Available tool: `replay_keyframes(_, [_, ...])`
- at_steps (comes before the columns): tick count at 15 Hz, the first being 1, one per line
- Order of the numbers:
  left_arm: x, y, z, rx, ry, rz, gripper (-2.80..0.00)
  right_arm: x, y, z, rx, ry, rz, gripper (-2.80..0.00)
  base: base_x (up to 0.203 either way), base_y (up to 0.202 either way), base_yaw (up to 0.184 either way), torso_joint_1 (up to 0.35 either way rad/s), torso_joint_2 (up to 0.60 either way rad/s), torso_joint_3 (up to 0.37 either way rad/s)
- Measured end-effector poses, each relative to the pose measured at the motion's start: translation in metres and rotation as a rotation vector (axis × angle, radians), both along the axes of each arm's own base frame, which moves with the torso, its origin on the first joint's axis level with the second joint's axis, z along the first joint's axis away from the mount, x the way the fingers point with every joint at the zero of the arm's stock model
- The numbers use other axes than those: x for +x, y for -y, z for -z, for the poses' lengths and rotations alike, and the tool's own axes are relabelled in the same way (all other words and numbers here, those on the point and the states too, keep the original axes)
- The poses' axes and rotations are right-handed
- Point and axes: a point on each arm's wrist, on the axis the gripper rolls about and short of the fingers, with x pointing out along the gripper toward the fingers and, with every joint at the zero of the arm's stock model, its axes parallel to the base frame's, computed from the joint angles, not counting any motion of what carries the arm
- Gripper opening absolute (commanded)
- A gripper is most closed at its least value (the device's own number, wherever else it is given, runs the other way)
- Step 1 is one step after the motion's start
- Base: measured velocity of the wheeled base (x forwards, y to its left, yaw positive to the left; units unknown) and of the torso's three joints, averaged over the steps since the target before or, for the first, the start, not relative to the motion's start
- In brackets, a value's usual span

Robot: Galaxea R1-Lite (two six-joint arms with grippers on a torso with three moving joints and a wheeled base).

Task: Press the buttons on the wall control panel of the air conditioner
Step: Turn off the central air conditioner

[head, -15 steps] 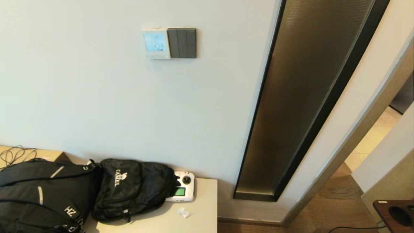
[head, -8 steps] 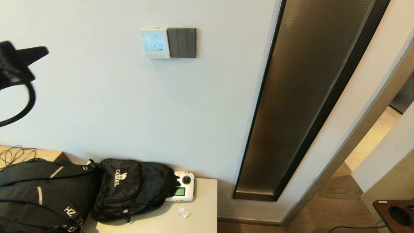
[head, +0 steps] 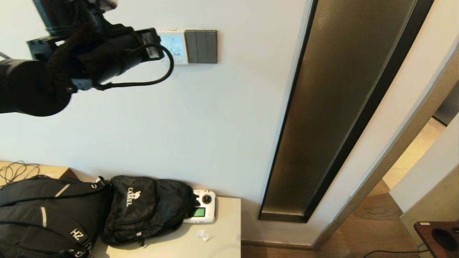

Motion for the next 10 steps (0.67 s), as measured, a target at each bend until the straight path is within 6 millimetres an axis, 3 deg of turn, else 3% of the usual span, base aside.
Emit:
replay_keyframes(4, [0.043,0.034,0.029,0.003,-0.005,0.029,-2.80,0.000,0.000,0.000,0.000,0.000,0.000,-2.80,0.000,0.000,0.000,0.000,0.00,0.000])
replay_keyframes(10, [0.066,0.044,0.057,0.030,-0.038,0.022,-2.80,0.000,0.000,0.000,0.000,0.000,0.000,-2.80,0.000,0.000,0.000,0.000,0.00,0.000])
